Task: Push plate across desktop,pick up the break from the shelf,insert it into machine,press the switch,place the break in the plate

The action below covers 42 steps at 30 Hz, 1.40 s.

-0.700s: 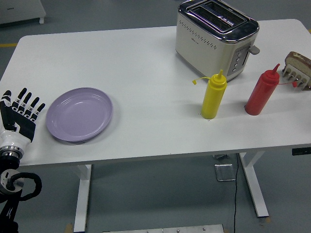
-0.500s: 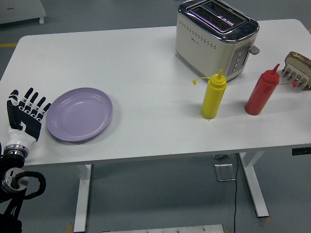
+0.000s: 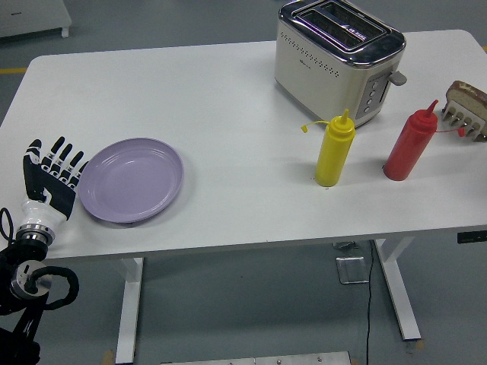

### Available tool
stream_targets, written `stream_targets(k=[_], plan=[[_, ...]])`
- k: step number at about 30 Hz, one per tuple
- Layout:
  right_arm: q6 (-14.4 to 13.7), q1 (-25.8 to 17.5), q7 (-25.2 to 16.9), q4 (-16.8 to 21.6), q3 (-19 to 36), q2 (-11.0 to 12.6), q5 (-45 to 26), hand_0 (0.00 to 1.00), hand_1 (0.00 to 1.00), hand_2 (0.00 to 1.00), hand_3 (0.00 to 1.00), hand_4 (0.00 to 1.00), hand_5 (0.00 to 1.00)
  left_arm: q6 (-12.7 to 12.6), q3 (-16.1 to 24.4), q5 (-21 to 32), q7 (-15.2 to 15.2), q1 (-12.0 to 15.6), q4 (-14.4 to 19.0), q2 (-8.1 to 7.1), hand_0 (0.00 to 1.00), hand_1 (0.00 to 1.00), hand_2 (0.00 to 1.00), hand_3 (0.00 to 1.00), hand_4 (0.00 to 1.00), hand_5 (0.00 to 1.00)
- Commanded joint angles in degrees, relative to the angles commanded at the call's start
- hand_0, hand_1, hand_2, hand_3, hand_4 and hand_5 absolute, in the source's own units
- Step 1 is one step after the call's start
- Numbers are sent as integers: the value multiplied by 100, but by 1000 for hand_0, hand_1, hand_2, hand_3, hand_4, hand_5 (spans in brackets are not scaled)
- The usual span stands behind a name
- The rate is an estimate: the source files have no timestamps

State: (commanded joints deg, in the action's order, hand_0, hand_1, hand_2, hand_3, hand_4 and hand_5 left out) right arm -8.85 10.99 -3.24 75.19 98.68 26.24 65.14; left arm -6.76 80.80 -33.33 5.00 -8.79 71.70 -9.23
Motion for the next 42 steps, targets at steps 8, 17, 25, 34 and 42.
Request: stream_targets(k=[8, 17, 25, 34, 42], plan=[[296, 211, 286, -165, -350, 290, 1446, 887, 833, 813, 809, 618, 257, 31, -176, 72, -26, -92, -20, 62, 855, 910, 977, 904, 620, 998], [677, 545, 701, -245, -900, 494, 2925, 894, 839, 819, 826, 647, 250, -6, -505, 220, -16, -219, -44, 193, 855, 910, 977, 903, 621, 998], [794, 873, 1077, -305, -1422, 547, 3747, 882, 838, 824, 832, 683, 285, -27, -769, 325, -10, -453, -120, 331, 853, 908, 976, 901, 626, 998], [1039, 1173, 1343, -329, -1862, 567, 3773, 879, 838, 828, 836, 714, 331, -25, -1182, 441, -18, -700, -219, 483, 853, 907, 976, 899, 627, 998], [1165, 1447, 1527, -524, -2191, 553, 3842, 838, 812, 817, 827, 717, 341, -18, -1437, 519, -22, -836, -273, 580, 851, 907, 975, 897, 628, 998]])
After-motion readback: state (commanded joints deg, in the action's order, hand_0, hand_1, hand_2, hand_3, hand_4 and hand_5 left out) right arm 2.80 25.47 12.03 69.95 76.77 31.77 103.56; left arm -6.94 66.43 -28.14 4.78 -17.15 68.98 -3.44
